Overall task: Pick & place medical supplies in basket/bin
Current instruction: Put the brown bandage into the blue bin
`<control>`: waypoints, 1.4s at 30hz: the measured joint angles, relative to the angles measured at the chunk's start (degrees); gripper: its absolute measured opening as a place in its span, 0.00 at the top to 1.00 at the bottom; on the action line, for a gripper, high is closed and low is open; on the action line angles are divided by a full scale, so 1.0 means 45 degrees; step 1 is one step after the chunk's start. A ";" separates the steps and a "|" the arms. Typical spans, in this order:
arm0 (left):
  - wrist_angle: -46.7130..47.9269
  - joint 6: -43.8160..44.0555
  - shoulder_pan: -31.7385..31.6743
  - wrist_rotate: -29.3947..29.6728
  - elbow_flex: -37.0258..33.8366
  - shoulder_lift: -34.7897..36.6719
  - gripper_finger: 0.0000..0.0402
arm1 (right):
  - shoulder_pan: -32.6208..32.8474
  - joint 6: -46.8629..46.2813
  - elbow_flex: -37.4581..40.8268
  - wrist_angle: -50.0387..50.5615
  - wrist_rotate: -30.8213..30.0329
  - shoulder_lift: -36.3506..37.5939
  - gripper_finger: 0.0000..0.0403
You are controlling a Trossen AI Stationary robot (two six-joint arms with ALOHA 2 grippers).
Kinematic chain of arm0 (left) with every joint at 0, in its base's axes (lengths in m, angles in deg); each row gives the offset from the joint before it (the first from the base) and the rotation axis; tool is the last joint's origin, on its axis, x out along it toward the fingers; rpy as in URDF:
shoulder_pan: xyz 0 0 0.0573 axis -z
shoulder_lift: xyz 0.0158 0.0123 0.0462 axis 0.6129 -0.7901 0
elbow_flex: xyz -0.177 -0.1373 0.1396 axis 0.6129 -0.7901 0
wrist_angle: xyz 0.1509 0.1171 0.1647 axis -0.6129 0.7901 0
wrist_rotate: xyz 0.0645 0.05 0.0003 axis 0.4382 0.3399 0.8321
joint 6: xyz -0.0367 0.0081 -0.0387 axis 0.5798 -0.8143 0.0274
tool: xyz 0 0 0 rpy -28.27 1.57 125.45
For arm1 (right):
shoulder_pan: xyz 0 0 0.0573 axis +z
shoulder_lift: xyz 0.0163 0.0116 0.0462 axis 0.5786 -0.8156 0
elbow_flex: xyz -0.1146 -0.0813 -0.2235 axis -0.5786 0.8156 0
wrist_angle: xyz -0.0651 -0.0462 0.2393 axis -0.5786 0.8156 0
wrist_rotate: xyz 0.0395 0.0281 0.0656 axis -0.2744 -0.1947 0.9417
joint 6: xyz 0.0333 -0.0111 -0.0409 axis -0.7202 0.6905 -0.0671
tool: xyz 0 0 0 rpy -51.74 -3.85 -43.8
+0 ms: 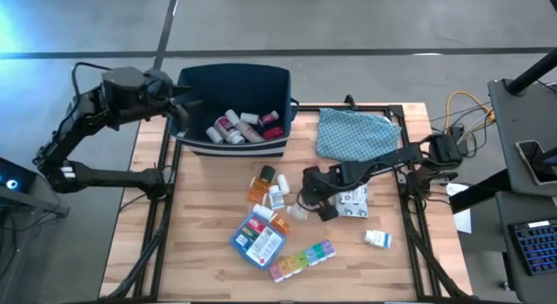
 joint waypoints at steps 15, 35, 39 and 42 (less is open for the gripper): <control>0.0129 -0.0514 0.0000 0.0009 0.1038 0.0150 0.32 | -0.0224 -0.4625 -0.0428 0.0243 -0.0327 0.0020 0.41; 0.1346 0.0971 0.0024 -0.0049 0.0938 0.0378 0.32 | -0.1425 -0.4163 -0.5416 -0.2374 -0.4507 0.3092 0.71; 0.1413 0.1440 0.0083 -0.0066 0.0925 0.0514 0.32 | -0.3643 -0.5125 -0.7842 -0.1540 -0.2301 0.1011 0.66; 0.1481 0.1780 0.0134 -0.0121 0.0792 0.0758 0.32 | -0.4948 -0.5371 -0.9831 -0.0613 -0.0950 -0.0602 0.61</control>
